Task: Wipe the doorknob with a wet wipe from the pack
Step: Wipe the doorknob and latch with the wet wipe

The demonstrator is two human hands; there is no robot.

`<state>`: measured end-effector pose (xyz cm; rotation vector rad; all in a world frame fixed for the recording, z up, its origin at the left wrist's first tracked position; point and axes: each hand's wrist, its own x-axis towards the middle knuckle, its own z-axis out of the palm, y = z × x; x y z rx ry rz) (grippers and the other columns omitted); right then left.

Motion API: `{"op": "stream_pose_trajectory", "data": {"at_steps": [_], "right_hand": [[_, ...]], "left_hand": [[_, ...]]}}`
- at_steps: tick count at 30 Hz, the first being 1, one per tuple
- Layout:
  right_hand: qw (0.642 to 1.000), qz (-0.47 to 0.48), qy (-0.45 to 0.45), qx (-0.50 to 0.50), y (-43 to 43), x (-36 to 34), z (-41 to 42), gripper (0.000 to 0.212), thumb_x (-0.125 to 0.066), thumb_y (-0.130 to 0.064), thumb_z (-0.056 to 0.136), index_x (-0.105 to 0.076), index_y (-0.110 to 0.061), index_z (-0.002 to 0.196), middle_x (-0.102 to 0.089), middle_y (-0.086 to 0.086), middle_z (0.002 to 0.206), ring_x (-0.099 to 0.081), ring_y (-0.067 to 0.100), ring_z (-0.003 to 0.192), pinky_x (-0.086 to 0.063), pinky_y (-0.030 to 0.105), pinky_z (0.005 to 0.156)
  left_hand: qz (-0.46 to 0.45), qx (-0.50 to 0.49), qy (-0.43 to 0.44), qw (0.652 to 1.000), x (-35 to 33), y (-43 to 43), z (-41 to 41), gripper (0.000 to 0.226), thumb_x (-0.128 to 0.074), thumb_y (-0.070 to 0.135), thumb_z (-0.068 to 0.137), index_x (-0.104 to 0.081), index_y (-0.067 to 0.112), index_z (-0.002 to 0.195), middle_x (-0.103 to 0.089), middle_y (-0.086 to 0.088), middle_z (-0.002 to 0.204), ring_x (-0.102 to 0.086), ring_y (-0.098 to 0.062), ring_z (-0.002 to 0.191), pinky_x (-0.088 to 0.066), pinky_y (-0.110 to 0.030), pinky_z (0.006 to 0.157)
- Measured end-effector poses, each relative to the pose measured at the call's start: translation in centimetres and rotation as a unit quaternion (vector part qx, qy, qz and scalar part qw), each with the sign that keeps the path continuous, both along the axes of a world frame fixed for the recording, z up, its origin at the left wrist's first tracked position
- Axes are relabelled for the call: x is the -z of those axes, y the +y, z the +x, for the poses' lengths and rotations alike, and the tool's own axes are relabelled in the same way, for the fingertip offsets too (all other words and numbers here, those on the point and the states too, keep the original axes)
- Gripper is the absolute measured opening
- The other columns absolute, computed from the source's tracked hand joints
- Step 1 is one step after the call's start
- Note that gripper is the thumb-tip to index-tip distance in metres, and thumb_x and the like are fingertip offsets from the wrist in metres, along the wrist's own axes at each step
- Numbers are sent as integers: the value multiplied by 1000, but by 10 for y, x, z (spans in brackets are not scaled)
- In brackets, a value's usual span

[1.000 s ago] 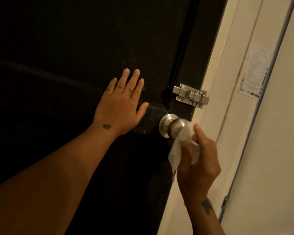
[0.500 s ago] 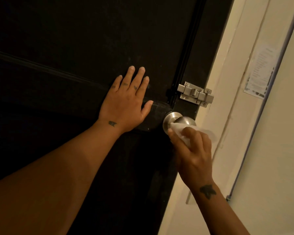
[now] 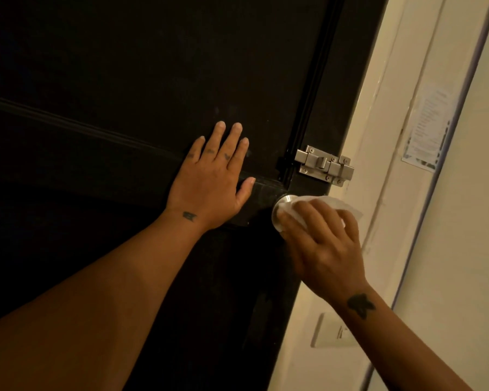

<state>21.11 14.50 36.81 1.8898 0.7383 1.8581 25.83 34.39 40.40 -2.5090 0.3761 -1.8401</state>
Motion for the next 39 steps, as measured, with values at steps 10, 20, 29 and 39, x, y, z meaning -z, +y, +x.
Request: {"op": "stream_pose_trajectory", "data": {"at_steps": [10, 20, 29, 39], "right_hand": [[995, -40, 86, -2, -18, -4, 4, 42, -48, -30, 88, -41, -16, 126, -38, 10, 125, -39, 32, 115, -32, 46, 101], [985, -137, 91, 53, -16, -10, 3, 45, -57, -17, 79, -44, -13, 122, -35, 11, 129, -32, 39, 122, -29, 50, 100], [957, -263, 107, 60, -32, -7, -29, 39, -63, -11, 79, -51, -9, 116, -55, 12, 119, -40, 29, 120, -37, 43, 99], [932, 181, 255, -183, -15, -53, -30, 27, -54, -15, 79, -51, -12, 106, -63, 15, 103, -60, 22, 91, -43, 11, 79]], "left_hand": [[0, -8, -3, 1000, 0, -3, 0, 66, -21, 47, 88, -34, 7, 139, -30, -14, 150, -27, -33, 138, -31, -47, 107], [3, -7, 3, 1000, 1, -1, -1, 66, -20, 46, 88, -33, 6, 139, -29, -15, 150, -27, -33, 138, -31, -48, 107], [10, -12, 3, 1000, 1, -3, -1, 65, -22, 46, 88, -36, 5, 138, -33, -16, 148, -31, -35, 136, -34, -49, 105], [12, -12, 9, 1000, 0, -3, -2, 65, -23, 45, 88, -39, 5, 136, -36, -17, 146, -34, -35, 135, -37, -49, 102]]}}
